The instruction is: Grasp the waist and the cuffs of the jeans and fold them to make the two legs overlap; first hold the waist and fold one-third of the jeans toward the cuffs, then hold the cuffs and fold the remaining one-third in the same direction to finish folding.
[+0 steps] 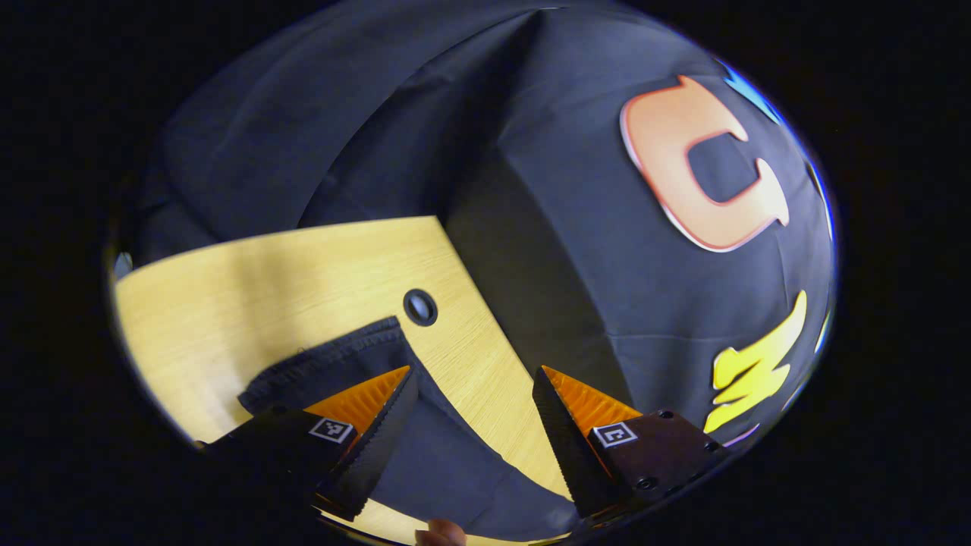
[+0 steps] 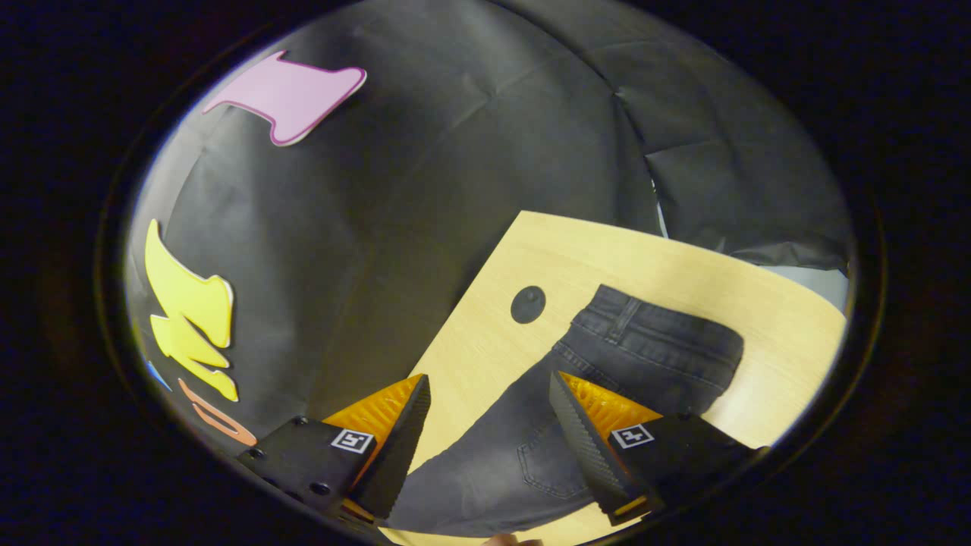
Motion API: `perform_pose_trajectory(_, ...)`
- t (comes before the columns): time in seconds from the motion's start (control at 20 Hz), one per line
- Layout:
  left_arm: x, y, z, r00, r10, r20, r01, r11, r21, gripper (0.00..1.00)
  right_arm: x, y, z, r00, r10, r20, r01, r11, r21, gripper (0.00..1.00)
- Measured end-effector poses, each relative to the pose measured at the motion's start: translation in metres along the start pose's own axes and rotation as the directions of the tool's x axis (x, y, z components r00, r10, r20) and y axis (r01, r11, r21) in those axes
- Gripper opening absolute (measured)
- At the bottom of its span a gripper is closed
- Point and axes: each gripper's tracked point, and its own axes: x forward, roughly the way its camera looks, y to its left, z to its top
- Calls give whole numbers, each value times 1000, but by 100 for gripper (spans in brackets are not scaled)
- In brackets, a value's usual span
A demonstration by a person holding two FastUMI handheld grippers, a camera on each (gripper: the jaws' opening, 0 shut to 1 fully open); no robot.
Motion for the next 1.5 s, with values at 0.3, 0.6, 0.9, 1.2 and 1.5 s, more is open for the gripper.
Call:
perform_pose_trajectory(0.3,-75,-70,-13,989,-127,75,81,891,447,98,-75,-83,-7,997,-72,29,69,993,91,97)
perform_pose_trajectory(0.6,-151,-109,-74,960,-247,130,64,646,760,99,-112,-146,-37,990,-143,-9,143,981,132,97)
perform_pose_trajectory(0.9,-231,-131,-145,904,-382,190,35,510,859,98,-90,-148,-55,991,-123,-49,130,973,188,97)
perform_pose_trajectory(1.2,-252,-112,-177,938,-323,129,68,534,843,100,-32,-131,-49,996,-80,-42,88,966,243,92)
perform_pose_trajectory(1.5,-266,-79,-140,951,-218,217,-45,599,800,100,11,-132,-43,988,-151,-30,154,968,200,37)
